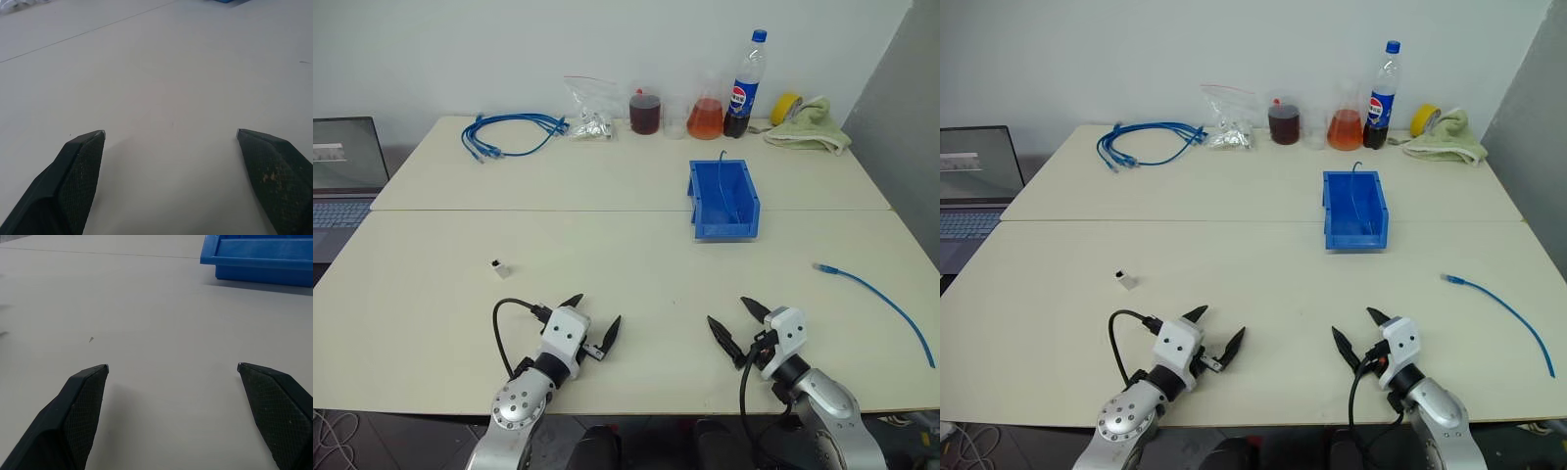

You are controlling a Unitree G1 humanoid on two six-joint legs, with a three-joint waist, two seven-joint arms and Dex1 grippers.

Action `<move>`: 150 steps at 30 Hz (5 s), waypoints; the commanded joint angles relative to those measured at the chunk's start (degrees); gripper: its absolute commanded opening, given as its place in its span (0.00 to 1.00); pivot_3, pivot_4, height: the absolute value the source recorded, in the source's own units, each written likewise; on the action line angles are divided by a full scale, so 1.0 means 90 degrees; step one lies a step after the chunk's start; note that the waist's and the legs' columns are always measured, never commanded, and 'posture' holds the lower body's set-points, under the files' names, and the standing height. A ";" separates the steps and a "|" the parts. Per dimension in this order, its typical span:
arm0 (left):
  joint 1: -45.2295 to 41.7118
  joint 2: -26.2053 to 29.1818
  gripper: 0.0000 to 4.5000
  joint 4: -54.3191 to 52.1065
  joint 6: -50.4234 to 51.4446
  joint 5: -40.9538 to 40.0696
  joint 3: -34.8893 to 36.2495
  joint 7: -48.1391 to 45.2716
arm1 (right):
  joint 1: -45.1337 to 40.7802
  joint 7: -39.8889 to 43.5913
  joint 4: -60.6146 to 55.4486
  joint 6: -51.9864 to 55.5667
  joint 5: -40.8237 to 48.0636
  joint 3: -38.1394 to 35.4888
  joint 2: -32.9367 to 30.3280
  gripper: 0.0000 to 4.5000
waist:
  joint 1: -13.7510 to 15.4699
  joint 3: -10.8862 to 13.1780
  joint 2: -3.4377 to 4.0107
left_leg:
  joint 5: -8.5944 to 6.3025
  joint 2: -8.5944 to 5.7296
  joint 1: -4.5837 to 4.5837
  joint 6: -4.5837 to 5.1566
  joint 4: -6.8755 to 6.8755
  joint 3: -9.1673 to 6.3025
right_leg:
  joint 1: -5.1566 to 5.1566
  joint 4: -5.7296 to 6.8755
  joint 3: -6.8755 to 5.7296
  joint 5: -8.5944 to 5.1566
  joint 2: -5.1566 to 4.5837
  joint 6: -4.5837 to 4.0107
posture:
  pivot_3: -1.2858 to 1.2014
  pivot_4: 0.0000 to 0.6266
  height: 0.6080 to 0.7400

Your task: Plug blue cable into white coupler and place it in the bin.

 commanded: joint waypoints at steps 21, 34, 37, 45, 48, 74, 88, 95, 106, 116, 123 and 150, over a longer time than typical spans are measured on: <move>0.0332 0.0351 1.00 -0.0485 -0.0418 -0.1056 0.0290 -0.0955 | -0.0180 0.0202 0.0166 -0.0109 0.0016 -0.0027 -0.0063 1.00 | -0.0082 -0.0001 -0.0001 | 0.0000 0.0002 0.0005 0.0000 0.0001 0.0002 | 0.0000 0.0005 0.0002 0.0000 0.0001 0.0000 | 0.52 0.24 1.00; 0.0161 0.0725 1.00 -0.0621 -0.0143 -0.1553 0.0269 -0.1695 | -0.0194 0.0255 0.0152 -0.0190 0.0020 -0.0024 -0.0072 1.00 | -0.0105 -0.0001 -0.0001 | 0.0000 0.0002 0.0005 0.0001 0.0002 0.0001 | 0.0002 0.0007 0.0001 0.0001 0.0002 0.0000 | 0.52 0.24 1.00; -0.0107 0.1180 1.00 -0.0962 0.0283 -0.1883 0.0192 -0.2199 | -0.0241 0.0245 0.0026 -0.0135 0.0138 -0.0186 -0.0130 1.00 | -0.0106 0.0000 -0.0003 | 0.0000 0.0001 0.0006 0.0001 0.0002 0.0004 | 0.0002 0.0007 0.0001 0.0001 0.0002 0.0000 | 0.52 0.24 1.00; -0.1559 0.1916 1.00 -0.1375 0.2071 -0.2819 -0.0237 -0.3074 | -0.0329 0.0362 -0.0406 0.0321 0.0800 -0.1136 -0.0753 1.00 | -0.0119 0.0003 0.0002 | 0.0000 -0.0001 0.0004 0.0001 0.0003 0.0004 | 0.0001 0.0010 0.0001 0.0001 0.0005 0.0001 | 0.52 0.24 1.00; -0.2180 0.2022 1.00 -0.1358 0.2762 -0.3100 -0.0411 -0.3227 | -0.0272 0.0441 -0.0533 0.0569 0.1044 -0.1523 -0.1070 1.00 | -0.0120 0.0003 0.0002 | 0.0001 -0.0001 0.0001 0.0001 0.0006 0.0004 | 0.0001 0.0010 -0.0001 0.0002 0.0006 0.0000 | 0.52 0.24 1.00; -0.4159 0.1734 1.00 -0.0996 0.3238 -0.2080 -0.1893 -0.3724 | -0.2163 0.2112 0.3715 0.2455 0.1115 -0.2845 -0.4559 1.00 | -0.0148 0.0012 -0.0003 | -0.0001 -0.0002 0.0002 0.0006 0.0011 0.0034 | 0.0001 0.0006 0.0025 0.0007 0.0015 0.0007 | 0.52 0.24 1.00; -0.4013 0.1776 1.00 -0.1154 0.3221 -0.1991 -0.1940 -0.3724 | -0.3485 0.3654 0.5852 0.2289 0.0339 -0.1526 -0.4711 0.84 | -0.0154 0.0012 -0.0002 | 0.0000 0.0000 0.0000 0.0005 0.0020 0.0033 | 0.0001 0.0006 0.0024 0.0008 0.0013 0.0009 | 0.52 0.24 1.00; -0.3958 0.1836 1.00 -0.1110 0.3236 -0.1994 -0.1859 -0.3770 | -0.3724 0.4110 0.6119 0.2456 0.0240 -0.1270 -0.4611 0.45 | -0.0152 0.0012 -0.0003 | 0.0000 0.0001 0.0001 0.0005 0.0023 0.0032 | 0.0002 0.0008 0.0023 0.0009 0.0013 0.0009 | 0.52 0.24 1.00; -0.3833 0.2012 1.00 -0.1063 0.3157 -0.1977 -0.1742 -0.3799 | -0.3390 0.4815 0.4783 0.1880 0.0049 -0.0840 -0.4690 0.01 | -0.0158 0.0011 -0.0003 | 0.0000 0.0003 0.0005 0.0004 0.0025 0.0029 | 0.0006 0.0008 0.0021 0.0009 0.0015 0.0009 | 0.52 0.24 1.00; -0.2777 0.2958 1.00 -0.1206 0.3178 -0.2120 -0.0911 -0.3956 | -0.3801 0.5456 0.2470 0.1528 -0.0082 0.0227 -0.4386 0.01 | -0.0161 0.0014 0.0002 | 0.0000 0.0005 0.0005 0.0004 0.0023 0.0022 | 0.0001 0.0011 0.0018 0.0009 0.0015 0.0009 | 0.52 0.24 1.00; -0.1570 0.3377 1.00 -0.1177 0.3020 -0.2081 -0.0105 -0.3810 | -0.4331 0.5449 0.2038 0.1546 -0.0311 0.1110 -0.3583 0.01 | -0.0119 0.0018 0.0000 | 0.0000 0.0006 -0.0008 0.0005 0.0024 0.0010 | -0.0007 0.0009 0.0011 0.0009 0.0010 0.0009 | 0.52 0.24 1.00; -0.0584 0.3498 1.00 -0.0290 0.2193 -0.1849 0.0688 -0.3800 | -0.5422 0.5094 0.2913 0.1001 -0.1130 0.2293 -0.1661 0.01 | -0.0147 0.0020 0.0005 | 0.0000 -0.0005 -0.0018 0.0005 0.0020 -0.0015 | -0.0022 0.0015 -0.0001 0.0012 -0.0010 0.0004 | 0.52 0.24 1.00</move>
